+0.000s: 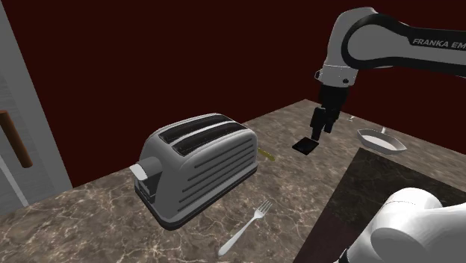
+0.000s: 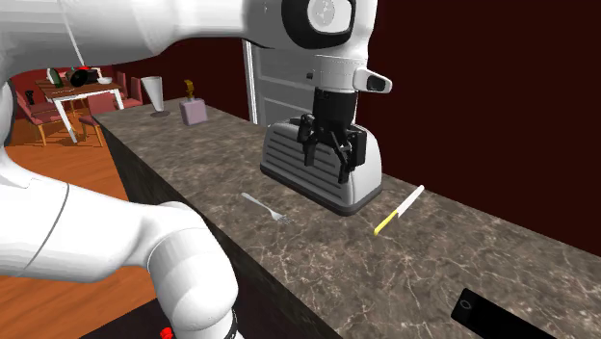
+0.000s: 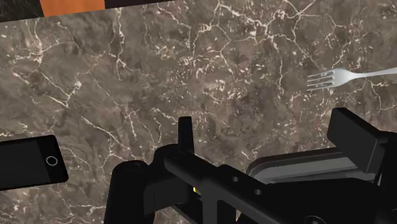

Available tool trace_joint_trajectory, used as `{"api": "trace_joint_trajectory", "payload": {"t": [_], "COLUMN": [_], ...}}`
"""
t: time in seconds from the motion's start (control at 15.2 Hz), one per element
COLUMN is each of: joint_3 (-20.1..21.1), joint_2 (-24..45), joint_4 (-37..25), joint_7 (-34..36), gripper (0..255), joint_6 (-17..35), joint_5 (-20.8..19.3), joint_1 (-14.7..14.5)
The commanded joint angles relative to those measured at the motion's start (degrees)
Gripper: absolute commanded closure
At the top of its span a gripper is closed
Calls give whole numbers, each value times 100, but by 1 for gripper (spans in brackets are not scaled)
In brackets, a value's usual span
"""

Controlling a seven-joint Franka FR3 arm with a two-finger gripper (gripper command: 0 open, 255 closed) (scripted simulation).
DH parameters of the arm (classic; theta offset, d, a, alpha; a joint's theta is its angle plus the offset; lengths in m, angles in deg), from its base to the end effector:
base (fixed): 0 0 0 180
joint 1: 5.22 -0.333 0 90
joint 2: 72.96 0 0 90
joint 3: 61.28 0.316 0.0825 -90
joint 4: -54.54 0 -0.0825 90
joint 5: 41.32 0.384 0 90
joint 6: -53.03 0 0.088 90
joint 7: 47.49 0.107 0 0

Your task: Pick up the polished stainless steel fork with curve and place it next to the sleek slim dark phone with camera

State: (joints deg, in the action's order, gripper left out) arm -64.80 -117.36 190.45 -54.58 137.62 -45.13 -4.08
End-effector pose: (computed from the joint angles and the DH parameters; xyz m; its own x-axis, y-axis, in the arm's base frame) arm 0.2968 -0.0369 0.5714 0.9906 0.0593 -0.1233 0.0608 -0.9981 0.0083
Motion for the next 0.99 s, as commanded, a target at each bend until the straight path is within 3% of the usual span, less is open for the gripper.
{"api": "trace_joint_trajectory", "payload": {"t": [0.0,0.92], "joint_3": [0,389], "joint_2": [0,833], "joint_4": [0,1292], "joint_7": [0,-2601], "gripper": [0,0], "joint_6": [0,2368], "joint_5": [0,87], "joint_1": [0,-1827]}}
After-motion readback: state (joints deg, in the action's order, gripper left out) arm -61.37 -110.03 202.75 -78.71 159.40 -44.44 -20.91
